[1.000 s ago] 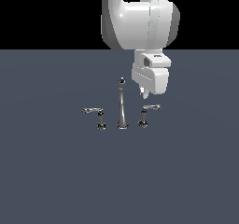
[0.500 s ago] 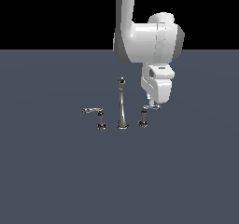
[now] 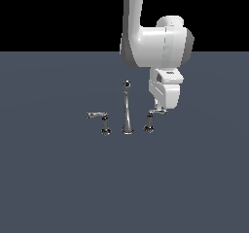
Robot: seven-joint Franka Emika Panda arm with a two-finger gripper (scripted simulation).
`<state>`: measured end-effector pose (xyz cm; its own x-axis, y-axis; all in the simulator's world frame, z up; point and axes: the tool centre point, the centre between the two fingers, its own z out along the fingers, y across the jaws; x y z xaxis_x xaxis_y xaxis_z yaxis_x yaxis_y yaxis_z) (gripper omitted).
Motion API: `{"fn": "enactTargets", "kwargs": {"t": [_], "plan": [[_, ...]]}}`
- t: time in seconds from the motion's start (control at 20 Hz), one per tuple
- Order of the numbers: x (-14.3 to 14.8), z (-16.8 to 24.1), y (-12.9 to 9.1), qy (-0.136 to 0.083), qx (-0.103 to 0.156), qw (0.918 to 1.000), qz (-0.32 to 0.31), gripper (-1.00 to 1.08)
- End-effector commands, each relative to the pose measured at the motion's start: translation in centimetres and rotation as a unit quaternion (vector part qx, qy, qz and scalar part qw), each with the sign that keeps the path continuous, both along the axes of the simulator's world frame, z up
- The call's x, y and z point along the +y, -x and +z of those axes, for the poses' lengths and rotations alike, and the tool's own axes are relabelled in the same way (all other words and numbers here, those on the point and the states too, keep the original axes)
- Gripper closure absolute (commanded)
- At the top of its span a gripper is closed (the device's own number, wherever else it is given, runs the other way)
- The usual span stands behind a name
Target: Turn on the faucet by rotating a designated handle.
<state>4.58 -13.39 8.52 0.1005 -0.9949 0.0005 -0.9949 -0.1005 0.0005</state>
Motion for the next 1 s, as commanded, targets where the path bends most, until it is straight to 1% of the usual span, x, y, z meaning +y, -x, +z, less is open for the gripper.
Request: {"fn": "enactTargets", "kwargs": {"t": [0.0, 0.45, 0.5, 0.55, 0.95], "plan": [[-0.4, 0.0, 0.7, 0.000, 0.000, 1.0000, -0.001, 1.08], [-2.1, 0.0, 3.6, 0.000, 0.000, 1.0000, -0.001, 1.08], [-2.1, 0.0, 3.6, 0.000, 0.000, 1.0000, -0.001, 1.08], [-1.4, 0.1, 2.7, 0.000, -0.006, 1.0000, 0.004, 1.08], [-1.2, 0.0, 5.4, 0.000, -0.003, 1.0000, 0.002, 1.08]]}}
